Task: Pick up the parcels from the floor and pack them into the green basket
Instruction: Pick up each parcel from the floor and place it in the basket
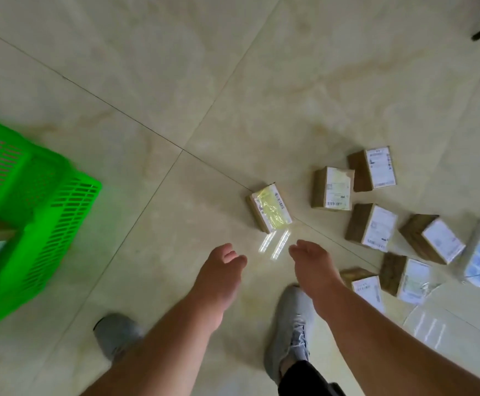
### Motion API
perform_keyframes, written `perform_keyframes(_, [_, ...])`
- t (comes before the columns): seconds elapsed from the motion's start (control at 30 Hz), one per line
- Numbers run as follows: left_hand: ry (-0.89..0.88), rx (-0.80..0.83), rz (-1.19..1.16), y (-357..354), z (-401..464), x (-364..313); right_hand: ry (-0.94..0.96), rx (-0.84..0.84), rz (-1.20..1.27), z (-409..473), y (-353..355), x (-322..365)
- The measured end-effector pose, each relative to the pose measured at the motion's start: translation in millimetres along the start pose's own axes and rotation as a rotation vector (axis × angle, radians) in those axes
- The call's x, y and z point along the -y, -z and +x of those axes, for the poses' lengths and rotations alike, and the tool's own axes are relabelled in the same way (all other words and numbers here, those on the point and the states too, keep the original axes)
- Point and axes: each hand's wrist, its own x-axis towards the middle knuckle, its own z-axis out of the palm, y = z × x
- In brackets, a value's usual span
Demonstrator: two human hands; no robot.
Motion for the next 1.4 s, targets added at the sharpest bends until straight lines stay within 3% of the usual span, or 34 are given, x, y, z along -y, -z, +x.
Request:
perform_keyframes(0.33, [-0.049, -0.077, 0.019, -91, 102, 8, 0.062, 0.058, -0.08, 138, 20, -39])
perform_keyframes(0.7, [-0.068, -0.104, 0.034, -119, 191, 8, 0.181, 0.143, -0.153, 224, -26, -39])
perform_keyframes(0.9, [-0.093, -0.092, 0.057, -96, 156, 15, 0.262, 0.128, -0.239, 182, -22, -28])
perform_keyframes(1.4, [-0.168, -0.177, -0.123, 63, -77, -14, 0.511, 0.27, -0.48, -66, -26, 103])
